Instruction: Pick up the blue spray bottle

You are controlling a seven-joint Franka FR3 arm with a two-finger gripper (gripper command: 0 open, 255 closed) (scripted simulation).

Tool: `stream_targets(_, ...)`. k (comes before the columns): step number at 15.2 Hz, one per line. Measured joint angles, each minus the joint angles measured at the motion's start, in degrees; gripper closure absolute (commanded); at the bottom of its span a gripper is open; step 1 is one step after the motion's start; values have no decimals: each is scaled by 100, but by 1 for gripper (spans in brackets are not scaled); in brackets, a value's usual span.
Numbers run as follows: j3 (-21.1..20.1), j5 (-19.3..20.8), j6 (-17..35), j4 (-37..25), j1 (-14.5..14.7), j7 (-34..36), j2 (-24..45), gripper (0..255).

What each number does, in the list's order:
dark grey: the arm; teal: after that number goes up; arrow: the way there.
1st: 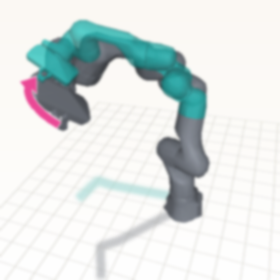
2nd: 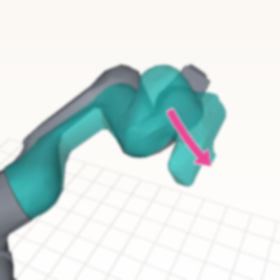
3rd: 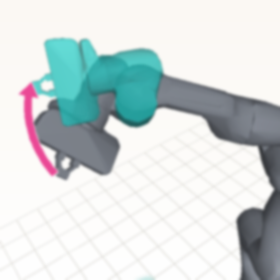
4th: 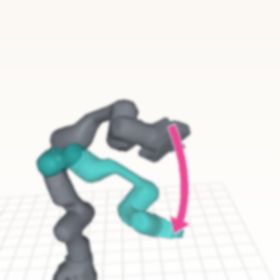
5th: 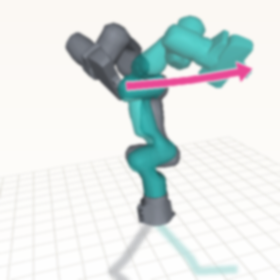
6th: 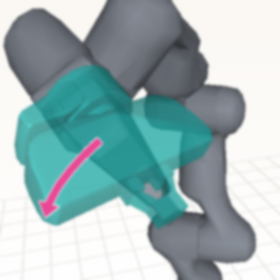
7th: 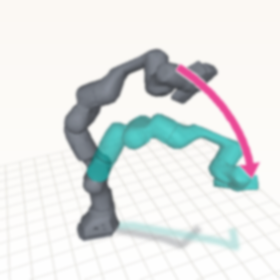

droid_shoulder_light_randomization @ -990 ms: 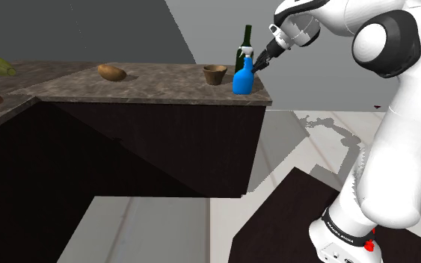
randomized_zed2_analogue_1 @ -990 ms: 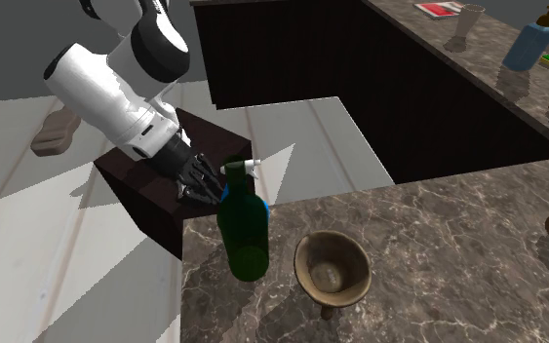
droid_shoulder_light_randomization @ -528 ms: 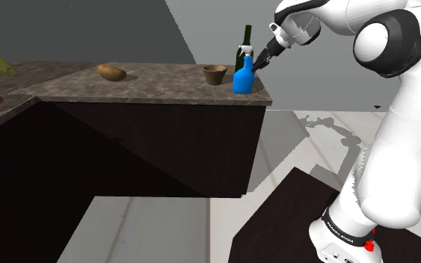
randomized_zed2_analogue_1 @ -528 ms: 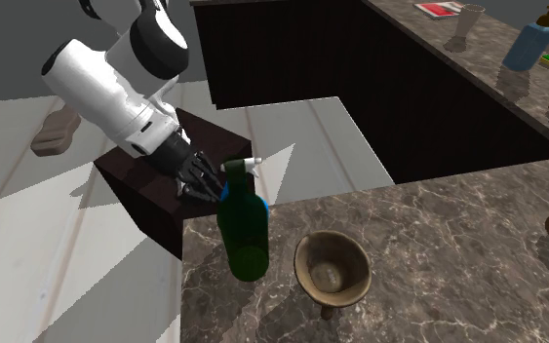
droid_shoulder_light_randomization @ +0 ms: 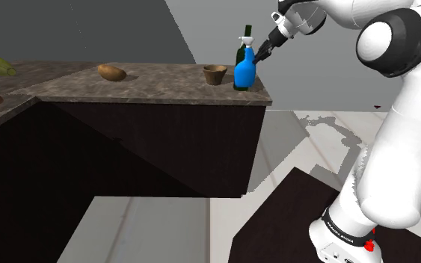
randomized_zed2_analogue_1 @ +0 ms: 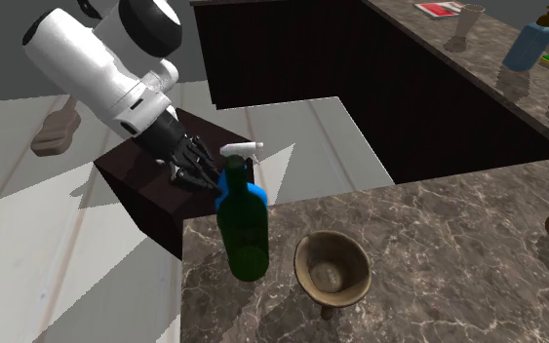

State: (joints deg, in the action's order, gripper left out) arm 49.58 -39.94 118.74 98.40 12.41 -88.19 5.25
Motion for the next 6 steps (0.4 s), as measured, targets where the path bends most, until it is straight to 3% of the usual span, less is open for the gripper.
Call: stream_targets(6, 37, 79, -388, -465, -51, 229, 49, 255)
